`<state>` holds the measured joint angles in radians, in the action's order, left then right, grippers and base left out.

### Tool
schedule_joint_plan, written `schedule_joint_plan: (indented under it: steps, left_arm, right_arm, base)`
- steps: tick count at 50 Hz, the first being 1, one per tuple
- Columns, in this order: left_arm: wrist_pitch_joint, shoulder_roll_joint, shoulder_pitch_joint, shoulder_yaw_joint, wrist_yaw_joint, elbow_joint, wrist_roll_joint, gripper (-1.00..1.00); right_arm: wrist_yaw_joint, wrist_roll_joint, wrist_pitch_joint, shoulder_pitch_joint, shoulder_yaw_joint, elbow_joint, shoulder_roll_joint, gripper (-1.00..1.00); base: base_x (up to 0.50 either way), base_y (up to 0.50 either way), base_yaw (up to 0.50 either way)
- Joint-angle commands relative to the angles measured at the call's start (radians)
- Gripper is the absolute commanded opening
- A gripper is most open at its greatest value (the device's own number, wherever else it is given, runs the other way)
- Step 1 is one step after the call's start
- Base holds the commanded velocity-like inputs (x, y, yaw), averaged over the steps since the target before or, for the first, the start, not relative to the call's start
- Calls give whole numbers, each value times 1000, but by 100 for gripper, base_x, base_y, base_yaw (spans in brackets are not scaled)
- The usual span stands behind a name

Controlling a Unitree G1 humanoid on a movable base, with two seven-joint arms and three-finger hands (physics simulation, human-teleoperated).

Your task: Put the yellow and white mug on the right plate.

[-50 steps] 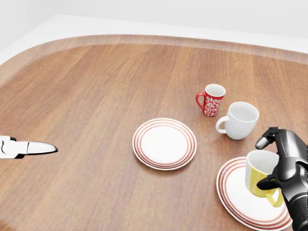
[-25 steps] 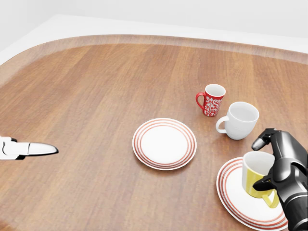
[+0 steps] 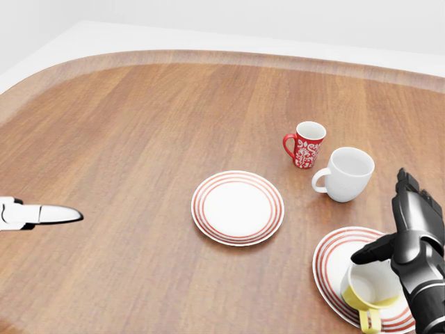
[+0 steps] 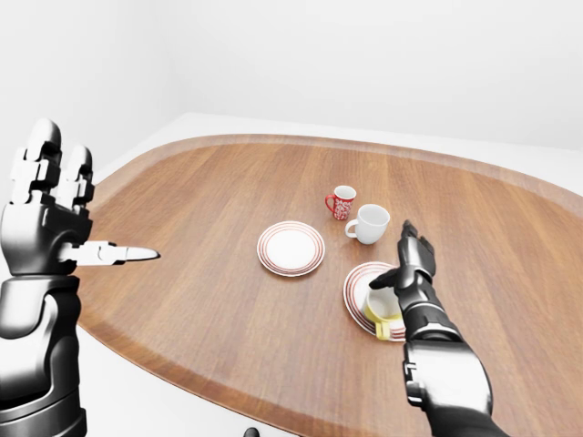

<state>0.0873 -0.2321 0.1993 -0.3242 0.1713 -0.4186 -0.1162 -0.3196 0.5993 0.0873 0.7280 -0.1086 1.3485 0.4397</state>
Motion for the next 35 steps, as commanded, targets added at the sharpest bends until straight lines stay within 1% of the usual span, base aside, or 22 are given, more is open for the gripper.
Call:
schedule_joint_plan:
  steps: [1,21,26,31,35]
  left_arm:
    - [0,-2,6,-7,-11,-16,-13,100]
    - [0,3,-5,5,-8,-13,-7,100]
    - [0,4,-5,8,-5,6,0,100]
    - [0,5,-5,9,-3,2,1,100]
    - [0,6,-5,9,-2,2,2,100]
  right_arm:
    - [-3,-9,0,-2,-4,-1,4,100]
    - [10,-30,0,2,-8,-3,4,100]
    - [41,-59,0,9,-15,-9,2,100]
    - [93,-114,0,17,-27,-22,-2,100]
    - [169,-190,0,38,-47,-38,-6,100]
  base:
    - [0,0,0]
    - [0,0,0]
    - [0,0,0]
    - [0,0,0]
    - [0,0,0]
